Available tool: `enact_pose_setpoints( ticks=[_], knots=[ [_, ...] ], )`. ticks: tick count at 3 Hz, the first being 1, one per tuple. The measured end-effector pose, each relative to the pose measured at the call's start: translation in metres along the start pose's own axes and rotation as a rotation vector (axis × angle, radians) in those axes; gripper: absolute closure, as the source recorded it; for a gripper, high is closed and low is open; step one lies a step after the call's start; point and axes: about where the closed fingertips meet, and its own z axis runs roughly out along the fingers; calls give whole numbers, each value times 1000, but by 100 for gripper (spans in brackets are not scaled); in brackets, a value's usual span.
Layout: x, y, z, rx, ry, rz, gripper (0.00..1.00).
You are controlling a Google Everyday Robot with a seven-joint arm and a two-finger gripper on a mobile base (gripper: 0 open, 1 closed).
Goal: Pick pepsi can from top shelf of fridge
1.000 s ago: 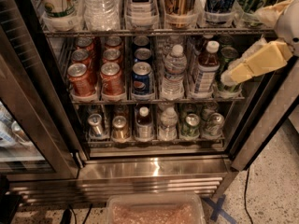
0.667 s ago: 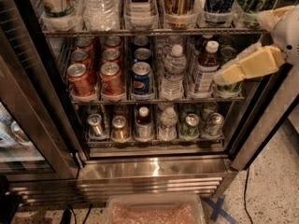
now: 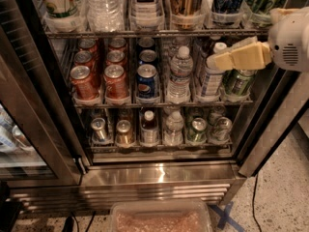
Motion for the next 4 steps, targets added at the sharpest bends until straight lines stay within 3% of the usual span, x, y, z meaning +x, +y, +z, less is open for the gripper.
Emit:
enact_pose_setpoints(
  ticks=[2,3,4],
  knots=[
    [-18,-33,-6,228,-104,123,0],
    [-27,-40,-9,279,-152,159,0],
    [-27,-40,-9,279,-152,159,0]
  ],
)
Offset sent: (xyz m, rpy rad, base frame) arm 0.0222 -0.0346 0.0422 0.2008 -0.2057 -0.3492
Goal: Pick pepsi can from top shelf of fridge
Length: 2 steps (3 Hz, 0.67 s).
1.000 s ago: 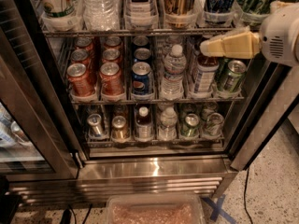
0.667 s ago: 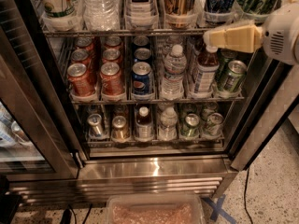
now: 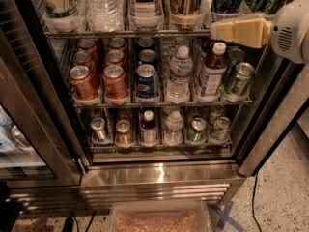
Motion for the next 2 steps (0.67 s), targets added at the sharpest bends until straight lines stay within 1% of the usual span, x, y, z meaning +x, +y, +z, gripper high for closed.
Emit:
enact_pose_setpoints(
  ticks=[1,2],
  knots=[
    [-5,5,6,-1,-20,-2,0],
    [-14,9,22,0,-62,-16,18]
  ],
)
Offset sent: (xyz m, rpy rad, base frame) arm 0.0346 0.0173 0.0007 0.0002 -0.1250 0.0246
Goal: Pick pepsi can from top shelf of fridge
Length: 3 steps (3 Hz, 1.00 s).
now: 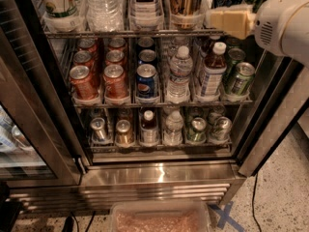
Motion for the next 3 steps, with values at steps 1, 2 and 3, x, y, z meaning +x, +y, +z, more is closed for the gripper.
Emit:
enact_pose_setpoints(
  ticks=[1,2,3],
  knots=[
    [-9,2,13,10,-45,-18,40],
    [-13,-1,18,26,-72,-29,38],
    [-13,-6,20,43,-91,-37,34]
  ],
)
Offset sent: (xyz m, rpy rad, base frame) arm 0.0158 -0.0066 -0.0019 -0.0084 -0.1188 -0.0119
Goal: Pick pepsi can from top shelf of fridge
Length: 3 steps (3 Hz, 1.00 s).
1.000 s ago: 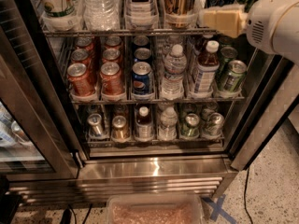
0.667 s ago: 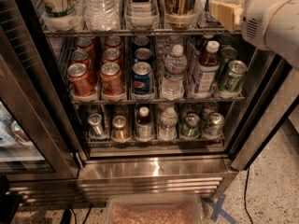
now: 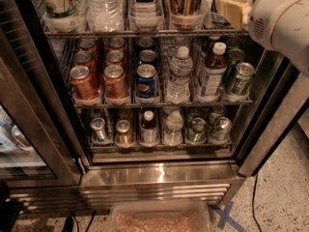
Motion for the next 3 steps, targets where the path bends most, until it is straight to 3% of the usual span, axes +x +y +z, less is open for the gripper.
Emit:
enact_pose_setpoints(
  ticks=[1,3],
  knots=[
    [19,-9,7,25,-7,-7,29],
    [19,-4,22,1,-26,-4,29]
  ],
)
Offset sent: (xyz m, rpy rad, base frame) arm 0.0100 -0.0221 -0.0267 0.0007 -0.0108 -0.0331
